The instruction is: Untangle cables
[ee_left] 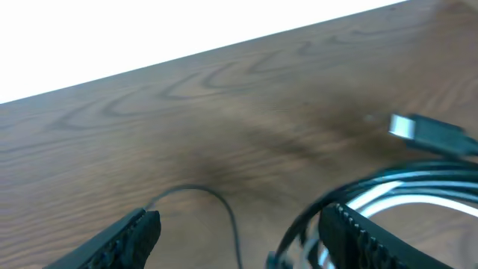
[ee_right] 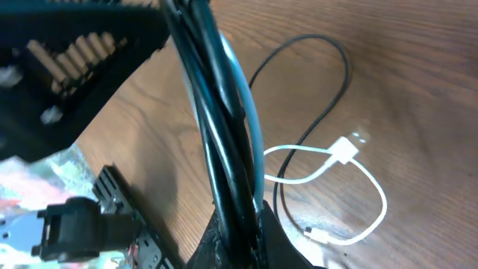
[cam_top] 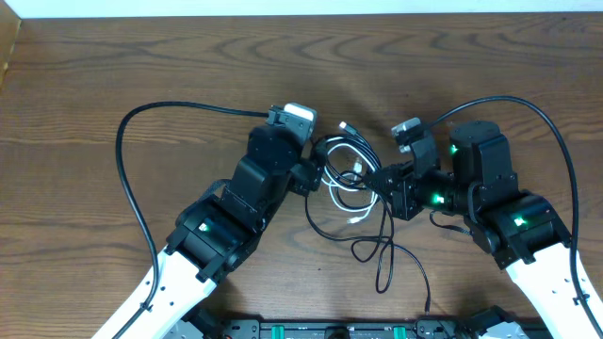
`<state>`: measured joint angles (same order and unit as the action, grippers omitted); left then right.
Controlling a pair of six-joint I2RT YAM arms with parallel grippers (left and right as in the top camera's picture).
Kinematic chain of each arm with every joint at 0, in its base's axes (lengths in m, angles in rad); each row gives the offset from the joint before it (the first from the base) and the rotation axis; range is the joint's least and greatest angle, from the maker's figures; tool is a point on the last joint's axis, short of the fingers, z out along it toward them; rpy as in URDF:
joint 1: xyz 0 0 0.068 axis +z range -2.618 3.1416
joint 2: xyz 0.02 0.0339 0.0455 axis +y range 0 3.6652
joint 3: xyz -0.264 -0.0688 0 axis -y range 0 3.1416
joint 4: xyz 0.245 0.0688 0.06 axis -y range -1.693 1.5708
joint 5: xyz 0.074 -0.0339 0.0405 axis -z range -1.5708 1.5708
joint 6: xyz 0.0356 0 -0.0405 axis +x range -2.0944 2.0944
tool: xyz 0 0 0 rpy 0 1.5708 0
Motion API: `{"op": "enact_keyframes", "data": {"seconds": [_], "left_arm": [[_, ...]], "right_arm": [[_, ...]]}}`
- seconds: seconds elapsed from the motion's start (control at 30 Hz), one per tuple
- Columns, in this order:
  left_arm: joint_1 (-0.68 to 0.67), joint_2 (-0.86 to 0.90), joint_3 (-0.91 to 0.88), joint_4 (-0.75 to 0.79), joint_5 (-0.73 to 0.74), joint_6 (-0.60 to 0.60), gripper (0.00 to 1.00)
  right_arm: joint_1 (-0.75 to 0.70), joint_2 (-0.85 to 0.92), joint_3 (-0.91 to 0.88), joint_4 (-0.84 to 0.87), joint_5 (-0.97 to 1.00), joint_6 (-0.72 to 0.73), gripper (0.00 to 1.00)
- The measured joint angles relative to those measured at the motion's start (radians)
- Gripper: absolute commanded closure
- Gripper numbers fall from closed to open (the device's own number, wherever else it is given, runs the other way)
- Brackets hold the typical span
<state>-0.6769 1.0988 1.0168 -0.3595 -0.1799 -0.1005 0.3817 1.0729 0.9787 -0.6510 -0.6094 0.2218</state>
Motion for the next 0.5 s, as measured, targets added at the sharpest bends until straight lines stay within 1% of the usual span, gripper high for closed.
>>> {"op": "enact_keyframes", "data": {"seconds": [0.2, 0.3, 0.43, 0.5], "left_arm": [[0.004, -0.001, 0.0, 0.009, -0.04, 0.0, 0.26], [0.029, -0.016, 0.0, 0.024, -0.043, 0.0, 0.26], [0.098, -0.073, 0.0, 0.018, -0.031, -0.007, 0.26], [0.174, -0.112, 0.0, -0.004, 0.032, -0.016, 0.26]], "right_arm": [[0.0, 0.0, 0.0, -0.008, -0.058, -0.079, 0.99], [-0.005, 0.0, 0.0, -0.026, -0.078, -0.109, 0.99], [-0.026, 0.0, 0.0, -0.039, -0.15, -0.202, 0.99], [-0.047, 0.0, 0.0, -0.041, -0.214, -0.286, 0.99]]}}
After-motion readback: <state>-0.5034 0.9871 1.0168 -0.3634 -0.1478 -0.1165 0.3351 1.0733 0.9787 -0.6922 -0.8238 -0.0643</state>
